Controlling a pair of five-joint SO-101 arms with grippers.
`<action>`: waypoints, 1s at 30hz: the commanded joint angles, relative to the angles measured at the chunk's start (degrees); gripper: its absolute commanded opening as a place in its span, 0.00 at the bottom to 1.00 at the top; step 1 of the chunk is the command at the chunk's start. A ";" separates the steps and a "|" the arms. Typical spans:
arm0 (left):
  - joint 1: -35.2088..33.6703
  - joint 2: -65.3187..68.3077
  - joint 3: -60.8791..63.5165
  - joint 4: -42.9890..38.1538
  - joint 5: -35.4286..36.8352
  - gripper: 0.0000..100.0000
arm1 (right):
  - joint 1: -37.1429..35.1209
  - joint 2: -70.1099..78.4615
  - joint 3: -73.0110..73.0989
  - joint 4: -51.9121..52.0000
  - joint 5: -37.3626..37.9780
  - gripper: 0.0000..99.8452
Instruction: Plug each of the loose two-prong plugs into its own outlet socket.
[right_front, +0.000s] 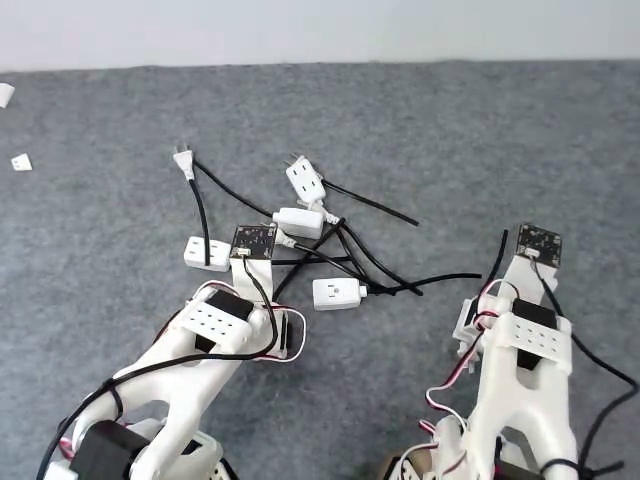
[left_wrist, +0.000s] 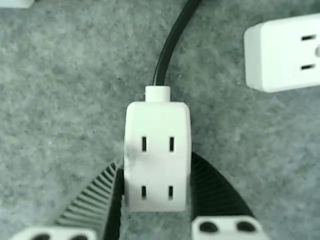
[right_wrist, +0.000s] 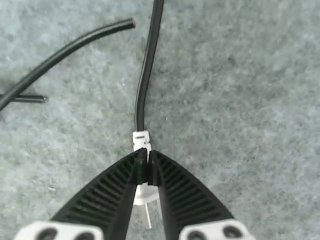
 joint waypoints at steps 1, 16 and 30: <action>1.14 -1.49 0.04 -0.35 -0.18 0.01 | -2.33 3.03 -3.08 -1.63 -0.18 0.01; 1.14 -1.49 0.04 -0.35 -0.18 0.01 | -0.31 6.99 -5.54 -0.66 2.81 0.04; 1.14 -1.49 0.04 -0.35 -0.18 0.01 | -2.59 7.08 -5.71 -0.92 -2.46 0.09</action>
